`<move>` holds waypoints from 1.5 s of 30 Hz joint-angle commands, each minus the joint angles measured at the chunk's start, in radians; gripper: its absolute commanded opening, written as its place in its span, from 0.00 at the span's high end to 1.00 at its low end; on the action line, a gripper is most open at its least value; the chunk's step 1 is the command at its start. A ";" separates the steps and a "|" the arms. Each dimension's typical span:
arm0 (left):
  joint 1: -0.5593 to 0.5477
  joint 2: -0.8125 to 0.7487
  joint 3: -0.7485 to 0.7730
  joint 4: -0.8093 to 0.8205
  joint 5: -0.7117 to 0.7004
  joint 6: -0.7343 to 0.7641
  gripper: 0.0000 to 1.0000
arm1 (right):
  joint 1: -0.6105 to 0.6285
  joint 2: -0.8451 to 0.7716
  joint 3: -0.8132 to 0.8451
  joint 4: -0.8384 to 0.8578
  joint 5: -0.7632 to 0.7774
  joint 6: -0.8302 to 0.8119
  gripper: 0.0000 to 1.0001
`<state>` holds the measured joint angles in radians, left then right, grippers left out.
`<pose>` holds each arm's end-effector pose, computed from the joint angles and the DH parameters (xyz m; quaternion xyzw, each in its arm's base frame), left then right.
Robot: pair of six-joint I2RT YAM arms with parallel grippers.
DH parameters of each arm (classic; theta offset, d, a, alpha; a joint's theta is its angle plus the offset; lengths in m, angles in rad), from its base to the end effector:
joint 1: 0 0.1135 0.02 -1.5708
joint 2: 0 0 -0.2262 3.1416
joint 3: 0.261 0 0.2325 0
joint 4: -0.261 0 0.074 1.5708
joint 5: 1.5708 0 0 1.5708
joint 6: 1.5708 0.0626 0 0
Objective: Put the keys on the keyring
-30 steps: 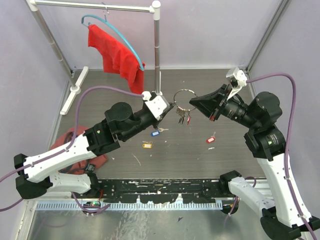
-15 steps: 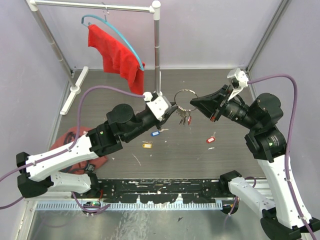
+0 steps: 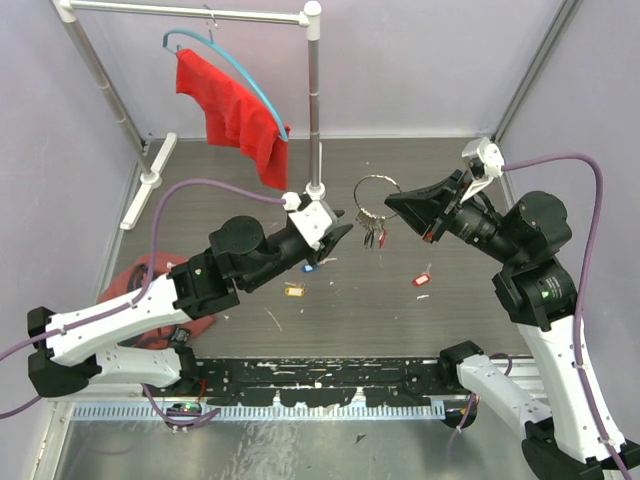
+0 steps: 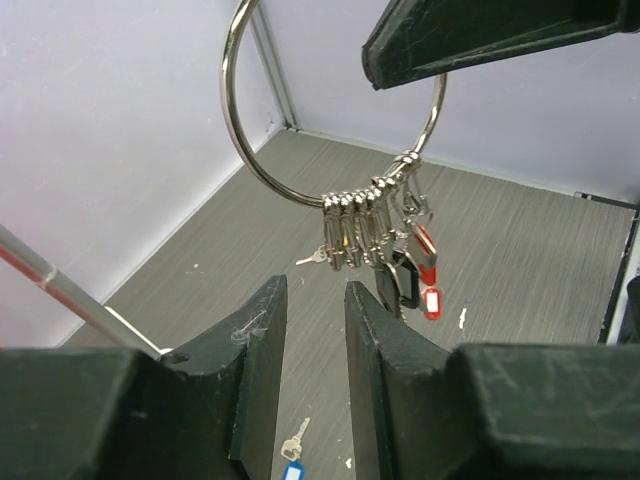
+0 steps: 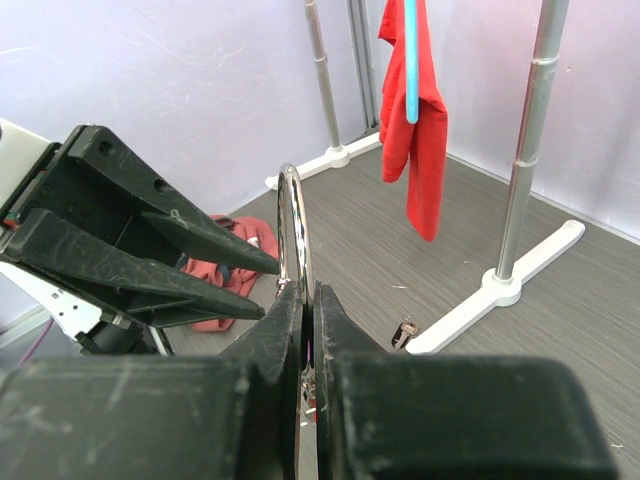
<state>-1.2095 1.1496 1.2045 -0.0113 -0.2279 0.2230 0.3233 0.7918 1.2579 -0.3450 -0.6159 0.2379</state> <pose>0.1134 -0.2601 0.3980 0.3891 0.5721 -0.2706 0.6694 0.1392 0.0848 0.4441 -0.2537 0.6216 0.3907 0.6298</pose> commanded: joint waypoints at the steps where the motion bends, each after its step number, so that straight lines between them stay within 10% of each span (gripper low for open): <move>1: -0.020 -0.021 -0.008 0.013 -0.018 -0.013 0.63 | -0.003 -0.013 0.005 0.052 0.030 -0.006 0.96; 45: -0.034 0.048 0.026 0.132 -0.101 0.014 0.63 | -0.003 -0.009 -0.002 0.077 -0.012 0.027 0.96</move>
<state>-1.2392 1.1942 1.2045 0.0685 -0.3313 0.2420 0.3233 0.7921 1.2575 -0.3447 -0.6151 0.2447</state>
